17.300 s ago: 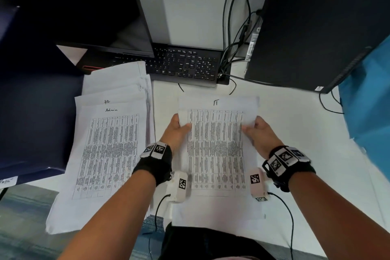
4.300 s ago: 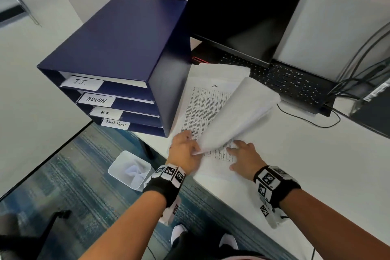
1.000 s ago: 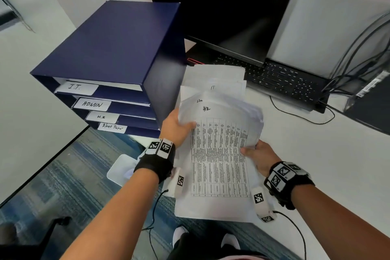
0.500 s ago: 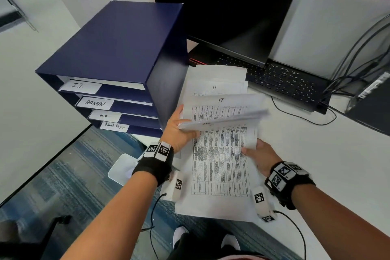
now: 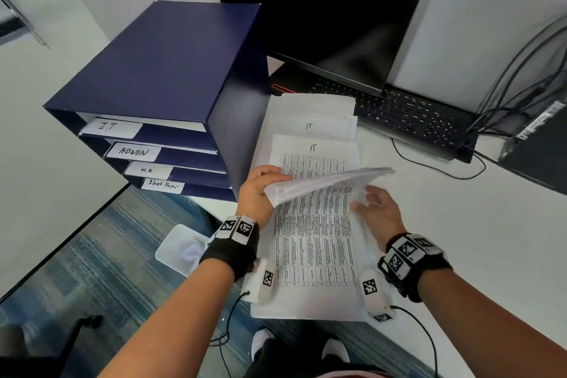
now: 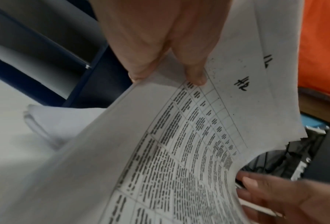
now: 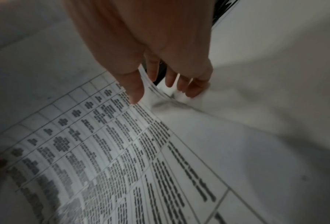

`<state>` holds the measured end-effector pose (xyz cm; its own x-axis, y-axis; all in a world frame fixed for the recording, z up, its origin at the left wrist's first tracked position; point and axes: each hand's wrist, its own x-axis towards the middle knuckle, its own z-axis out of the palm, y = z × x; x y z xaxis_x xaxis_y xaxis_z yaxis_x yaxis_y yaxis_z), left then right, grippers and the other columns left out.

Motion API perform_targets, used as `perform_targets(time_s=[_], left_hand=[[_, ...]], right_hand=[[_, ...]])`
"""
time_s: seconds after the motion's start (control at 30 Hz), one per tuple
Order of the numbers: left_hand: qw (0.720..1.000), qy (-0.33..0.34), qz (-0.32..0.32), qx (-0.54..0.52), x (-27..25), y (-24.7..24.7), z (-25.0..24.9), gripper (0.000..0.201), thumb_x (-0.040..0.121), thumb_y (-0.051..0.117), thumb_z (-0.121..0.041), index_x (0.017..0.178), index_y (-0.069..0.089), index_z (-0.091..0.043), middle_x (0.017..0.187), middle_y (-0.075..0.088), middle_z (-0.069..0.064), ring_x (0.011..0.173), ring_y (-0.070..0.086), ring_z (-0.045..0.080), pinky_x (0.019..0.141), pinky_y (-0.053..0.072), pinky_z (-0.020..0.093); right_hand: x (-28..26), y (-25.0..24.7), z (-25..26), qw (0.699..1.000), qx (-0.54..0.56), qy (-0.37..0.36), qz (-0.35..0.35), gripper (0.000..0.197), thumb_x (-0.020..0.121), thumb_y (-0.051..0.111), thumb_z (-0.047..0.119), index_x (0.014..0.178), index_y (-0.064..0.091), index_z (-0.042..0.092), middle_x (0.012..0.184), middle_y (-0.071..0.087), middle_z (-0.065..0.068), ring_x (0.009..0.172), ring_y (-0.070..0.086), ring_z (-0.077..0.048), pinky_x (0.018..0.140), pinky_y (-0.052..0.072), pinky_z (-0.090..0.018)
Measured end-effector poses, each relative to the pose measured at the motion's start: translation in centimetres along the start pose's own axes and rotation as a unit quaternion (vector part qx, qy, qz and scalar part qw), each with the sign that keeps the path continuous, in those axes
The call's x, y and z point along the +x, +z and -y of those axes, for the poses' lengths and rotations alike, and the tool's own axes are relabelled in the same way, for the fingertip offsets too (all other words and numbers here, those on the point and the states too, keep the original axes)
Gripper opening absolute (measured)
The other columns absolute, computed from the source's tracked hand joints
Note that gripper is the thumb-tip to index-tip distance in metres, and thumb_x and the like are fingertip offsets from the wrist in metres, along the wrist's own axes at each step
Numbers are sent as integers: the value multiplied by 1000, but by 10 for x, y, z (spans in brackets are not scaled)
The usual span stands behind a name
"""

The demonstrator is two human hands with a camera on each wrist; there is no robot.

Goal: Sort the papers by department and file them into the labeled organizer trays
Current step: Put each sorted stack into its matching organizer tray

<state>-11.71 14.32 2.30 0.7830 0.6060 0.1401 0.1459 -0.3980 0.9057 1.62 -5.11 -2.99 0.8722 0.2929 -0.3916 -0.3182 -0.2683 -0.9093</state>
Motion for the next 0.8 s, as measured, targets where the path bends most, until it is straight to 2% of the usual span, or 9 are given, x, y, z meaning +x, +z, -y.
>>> perform_targets(time_s=[0.1,0.2,0.33,0.43,0.47,0.53,0.63,0.7,0.8], left_hand=[[998,-45,-21,-40,5,-3,1,23,83,66,0,85,71,-22,90,67,7,78,59,3,73,50,12],[982,-131,-31,-136,7,-2,-2,14,86,66,-11,87,66,-25,84,69,-2,73,64,5,70,52,15],[975,-134,-87,-153,10,2,-1,23,87,63,-9,106,53,-18,96,67,-4,82,64,4,74,52,16],[976,-134,-154,-76,11,6,0,20,88,61,-12,98,45,-19,89,64,-2,71,58,5,62,46,9],[974,-132,-174,-60,11,7,-1,18,88,60,-12,94,45,-18,85,63,-1,65,55,6,57,43,10],[970,-134,-199,-46,12,8,-1,14,87,60,-13,88,47,-16,80,60,2,62,50,9,61,43,19],[976,-150,-158,-32,13,6,-6,11,86,63,-15,95,57,-14,87,64,3,74,57,13,72,48,27],[982,-160,-98,-6,13,5,-10,27,85,64,-16,112,59,-15,98,63,0,86,60,15,76,48,27],[990,-130,-46,30,12,1,-8,39,82,68,-11,120,59,-15,130,54,4,111,56,21,94,47,34]], right_hand=[[0,-7,3,998,57,5,-8,27,81,71,3,99,56,17,93,61,-1,92,58,-18,71,44,-18],[-2,-11,7,998,60,18,25,29,85,68,7,107,53,17,95,62,0,85,60,-11,65,43,-17],[-7,-9,7,996,14,30,83,13,89,64,8,99,63,17,102,70,-3,94,65,-15,74,51,-24],[-7,-7,3,994,10,39,98,20,88,62,4,102,65,18,107,71,-6,100,67,-20,95,51,-40],[-7,-7,3,994,6,42,103,22,88,63,4,102,65,20,107,71,-4,102,67,-21,98,49,-42],[-8,-6,0,993,17,55,102,27,87,62,1,103,65,22,108,71,-4,103,66,-21,100,48,-43],[-10,-5,-1,992,33,65,98,31,88,58,-6,106,65,19,109,70,-6,103,66,-21,101,47,-43],[-10,-6,-2,992,36,69,98,32,87,57,-6,107,65,18,110,70,-6,105,65,-23,102,46,-44],[-9,-6,-2,992,33,78,94,32,88,57,-6,111,64,15,112,69,-7,109,63,-25,104,45,-45]])
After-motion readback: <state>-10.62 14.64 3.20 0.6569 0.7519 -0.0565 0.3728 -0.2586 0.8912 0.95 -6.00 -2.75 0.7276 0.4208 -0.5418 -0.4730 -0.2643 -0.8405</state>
